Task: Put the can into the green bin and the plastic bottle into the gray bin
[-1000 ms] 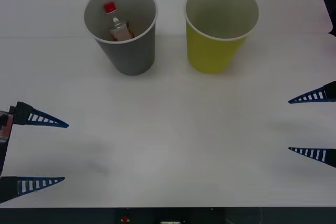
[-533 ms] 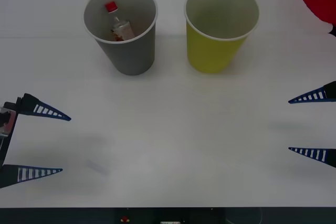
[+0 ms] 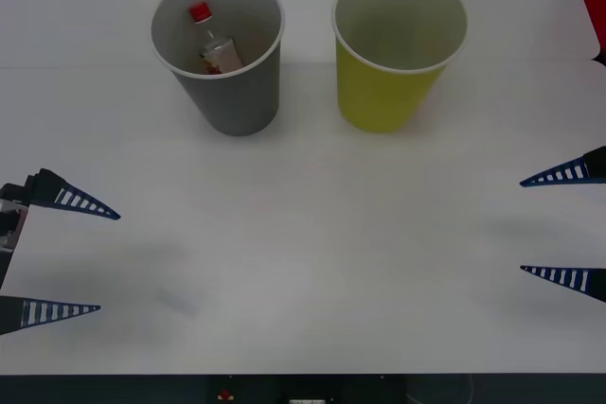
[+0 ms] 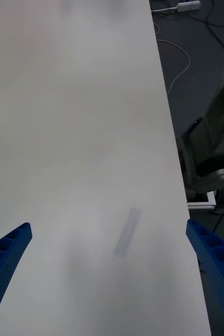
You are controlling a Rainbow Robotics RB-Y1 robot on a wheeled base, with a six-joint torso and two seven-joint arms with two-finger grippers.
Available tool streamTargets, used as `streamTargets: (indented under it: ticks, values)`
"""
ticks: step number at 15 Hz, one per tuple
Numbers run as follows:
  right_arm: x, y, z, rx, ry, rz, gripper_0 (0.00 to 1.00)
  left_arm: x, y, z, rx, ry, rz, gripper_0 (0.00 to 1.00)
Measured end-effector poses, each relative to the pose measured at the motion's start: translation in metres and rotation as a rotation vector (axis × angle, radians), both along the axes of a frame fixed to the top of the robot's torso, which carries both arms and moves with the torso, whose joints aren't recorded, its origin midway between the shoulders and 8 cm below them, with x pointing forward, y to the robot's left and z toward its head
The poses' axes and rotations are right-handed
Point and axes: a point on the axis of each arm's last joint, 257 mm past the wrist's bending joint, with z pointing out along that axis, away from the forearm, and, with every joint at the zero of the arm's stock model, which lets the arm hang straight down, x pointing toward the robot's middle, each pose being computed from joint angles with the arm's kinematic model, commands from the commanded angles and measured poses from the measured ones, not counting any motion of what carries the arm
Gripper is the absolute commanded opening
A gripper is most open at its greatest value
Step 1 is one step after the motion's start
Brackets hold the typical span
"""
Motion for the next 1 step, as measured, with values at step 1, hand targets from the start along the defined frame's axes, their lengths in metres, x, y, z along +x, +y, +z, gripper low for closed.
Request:
streamTargets:
  ticks: [1]
  values:
    - [0.0, 0.0, 0.0, 0.0, 0.0, 0.0, 1.0, 0.0002, 0.0003, 0.0, 0.0, 0.001, 0.002, 1.0]
